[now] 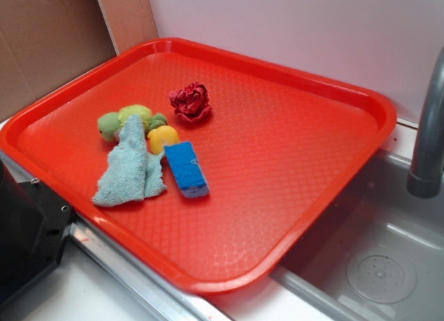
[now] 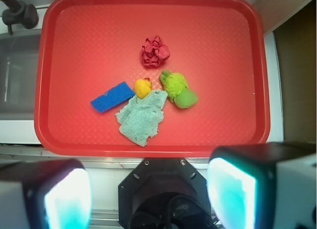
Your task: Grab the blue cloth.
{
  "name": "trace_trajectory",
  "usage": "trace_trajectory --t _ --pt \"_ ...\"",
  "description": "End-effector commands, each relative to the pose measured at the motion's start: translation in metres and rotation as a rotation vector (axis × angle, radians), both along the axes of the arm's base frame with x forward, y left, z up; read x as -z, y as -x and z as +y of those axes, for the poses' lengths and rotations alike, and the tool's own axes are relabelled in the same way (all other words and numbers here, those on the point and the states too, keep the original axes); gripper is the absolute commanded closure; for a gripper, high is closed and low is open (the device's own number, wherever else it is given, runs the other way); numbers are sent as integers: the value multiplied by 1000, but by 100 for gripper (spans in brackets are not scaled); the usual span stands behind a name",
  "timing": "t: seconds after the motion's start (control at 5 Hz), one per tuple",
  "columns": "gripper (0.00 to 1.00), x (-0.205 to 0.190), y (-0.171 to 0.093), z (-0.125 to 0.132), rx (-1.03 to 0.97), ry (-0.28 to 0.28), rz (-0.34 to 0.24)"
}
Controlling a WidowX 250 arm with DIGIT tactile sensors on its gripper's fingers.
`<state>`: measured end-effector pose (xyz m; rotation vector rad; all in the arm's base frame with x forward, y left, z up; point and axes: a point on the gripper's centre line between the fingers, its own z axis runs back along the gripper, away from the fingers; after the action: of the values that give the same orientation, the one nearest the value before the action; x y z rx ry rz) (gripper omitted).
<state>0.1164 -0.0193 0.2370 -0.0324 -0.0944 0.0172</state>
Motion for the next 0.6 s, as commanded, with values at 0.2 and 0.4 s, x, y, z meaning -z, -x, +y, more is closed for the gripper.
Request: trace_trajectory --t 0.2,0.4 --pt "0 12 -5 2 -56 6 -22" --pt "0 35 -14 5 -80 11 -29"
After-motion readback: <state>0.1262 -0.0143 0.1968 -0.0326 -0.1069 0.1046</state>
